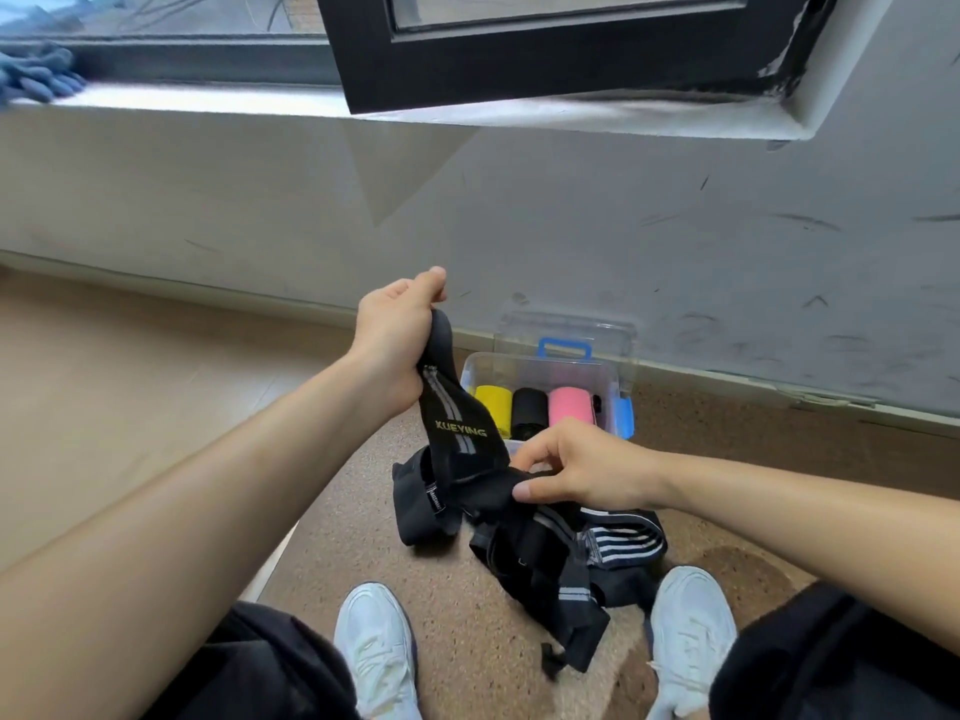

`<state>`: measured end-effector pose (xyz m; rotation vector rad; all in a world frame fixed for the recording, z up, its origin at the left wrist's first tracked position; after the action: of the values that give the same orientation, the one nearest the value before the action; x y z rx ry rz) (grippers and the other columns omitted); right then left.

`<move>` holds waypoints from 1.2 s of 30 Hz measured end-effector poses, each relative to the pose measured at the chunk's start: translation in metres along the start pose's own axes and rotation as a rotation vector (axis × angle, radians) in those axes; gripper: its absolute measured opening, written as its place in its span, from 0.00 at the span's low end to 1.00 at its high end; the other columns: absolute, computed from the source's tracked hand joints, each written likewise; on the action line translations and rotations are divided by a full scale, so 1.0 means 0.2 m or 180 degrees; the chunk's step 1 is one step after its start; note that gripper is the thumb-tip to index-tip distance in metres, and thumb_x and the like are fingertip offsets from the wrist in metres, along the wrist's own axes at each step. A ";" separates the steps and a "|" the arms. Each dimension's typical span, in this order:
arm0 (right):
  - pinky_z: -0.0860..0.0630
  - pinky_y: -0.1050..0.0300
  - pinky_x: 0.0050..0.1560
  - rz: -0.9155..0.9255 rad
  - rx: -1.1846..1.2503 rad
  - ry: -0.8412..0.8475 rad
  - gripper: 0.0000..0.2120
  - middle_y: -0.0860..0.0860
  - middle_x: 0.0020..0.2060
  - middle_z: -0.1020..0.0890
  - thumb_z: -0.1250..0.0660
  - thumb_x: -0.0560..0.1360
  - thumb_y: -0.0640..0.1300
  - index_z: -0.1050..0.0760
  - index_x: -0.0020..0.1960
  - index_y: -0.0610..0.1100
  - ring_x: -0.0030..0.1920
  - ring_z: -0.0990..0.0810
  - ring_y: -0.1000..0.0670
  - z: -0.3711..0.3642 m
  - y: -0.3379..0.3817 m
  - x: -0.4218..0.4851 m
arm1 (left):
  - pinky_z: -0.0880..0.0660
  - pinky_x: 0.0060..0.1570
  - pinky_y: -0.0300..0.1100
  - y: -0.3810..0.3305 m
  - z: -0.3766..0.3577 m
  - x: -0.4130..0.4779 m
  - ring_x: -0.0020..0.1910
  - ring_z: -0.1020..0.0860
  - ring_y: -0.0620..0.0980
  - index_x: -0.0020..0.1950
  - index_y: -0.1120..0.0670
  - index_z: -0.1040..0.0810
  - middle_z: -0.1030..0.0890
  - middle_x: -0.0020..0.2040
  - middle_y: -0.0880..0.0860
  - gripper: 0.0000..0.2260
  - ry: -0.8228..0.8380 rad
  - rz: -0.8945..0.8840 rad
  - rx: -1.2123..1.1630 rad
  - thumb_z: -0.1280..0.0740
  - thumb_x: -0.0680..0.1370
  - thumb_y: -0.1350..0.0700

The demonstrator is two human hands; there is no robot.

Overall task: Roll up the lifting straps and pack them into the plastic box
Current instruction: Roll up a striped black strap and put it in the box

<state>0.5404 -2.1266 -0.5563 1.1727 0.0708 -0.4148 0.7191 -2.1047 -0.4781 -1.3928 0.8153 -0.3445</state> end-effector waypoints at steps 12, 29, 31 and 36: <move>0.34 0.71 0.36 0.0005 0.0137 -0.0342 0.25 0.63 0.25 0.25 0.30 0.79 0.36 0.21 0.28 0.59 0.29 0.29 0.62 0.14 0.04 0.01 | 0.29 0.39 0.46 -0.04 0.14 0.07 0.32 0.28 0.51 0.34 0.50 0.23 0.27 0.31 0.50 0.15 -0.0170 -0.0955 0.0911 0.24 0.74 0.45; 0.19 0.52 0.51 0.0199 -0.0445 -0.0254 0.05 0.49 0.43 0.12 0.28 0.77 0.39 0.15 0.51 0.45 0.43 0.17 0.54 0.31 0.18 -0.02 | 0.20 0.59 0.47 0.10 -0.19 -0.09 0.51 0.16 0.40 0.56 0.45 0.15 0.14 0.49 0.41 0.10 0.2409 -0.1334 0.2952 0.24 0.75 0.46; 0.21 0.60 0.47 0.0277 -0.0622 -0.0207 0.06 0.51 0.42 0.13 0.28 0.77 0.39 0.15 0.51 0.47 0.42 0.17 0.55 0.28 0.21 -0.03 | 0.23 0.55 0.39 0.14 -0.25 -0.13 0.50 0.18 0.37 0.58 0.47 0.15 0.15 0.48 0.38 0.11 0.2709 -0.1745 0.3365 0.24 0.76 0.49; 0.21 0.45 0.50 0.0313 -0.1043 -0.0216 0.05 0.50 0.44 0.14 0.28 0.75 0.48 0.16 0.51 0.53 0.45 0.17 0.48 0.26 0.17 -0.01 | 0.26 0.43 0.40 0.14 -0.29 -0.14 0.40 0.20 0.42 0.46 0.50 0.17 0.17 0.39 0.43 0.03 0.2615 -0.2145 0.3635 0.27 0.79 0.53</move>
<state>0.5416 -2.1616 -0.5043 0.8349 0.0207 -0.3409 0.6541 -2.1232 -0.4953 -0.3332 0.5561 -1.6819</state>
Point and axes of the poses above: each hand's wrist, its own x-axis towards the middle knuckle, its own z-axis out of the back of the hand, y = z × x, the point moved 9 cm from there along x, towards the middle knuckle
